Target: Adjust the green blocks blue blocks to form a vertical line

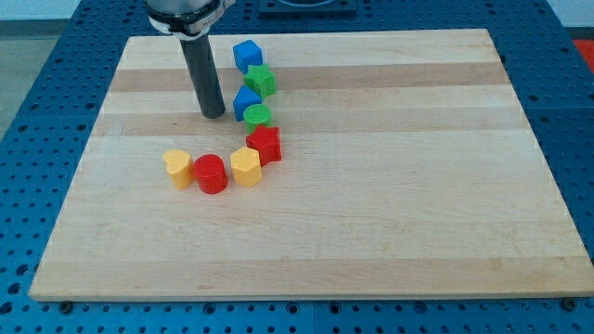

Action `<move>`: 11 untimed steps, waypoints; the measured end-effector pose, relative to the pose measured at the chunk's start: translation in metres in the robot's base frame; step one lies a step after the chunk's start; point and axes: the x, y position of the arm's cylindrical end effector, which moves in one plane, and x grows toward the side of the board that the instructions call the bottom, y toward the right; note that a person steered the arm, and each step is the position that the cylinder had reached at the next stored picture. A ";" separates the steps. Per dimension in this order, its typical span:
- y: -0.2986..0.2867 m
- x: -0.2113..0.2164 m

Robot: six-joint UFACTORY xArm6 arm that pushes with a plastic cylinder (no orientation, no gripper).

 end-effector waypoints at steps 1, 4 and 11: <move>0.018 0.000; 0.024 0.025; 0.013 -0.032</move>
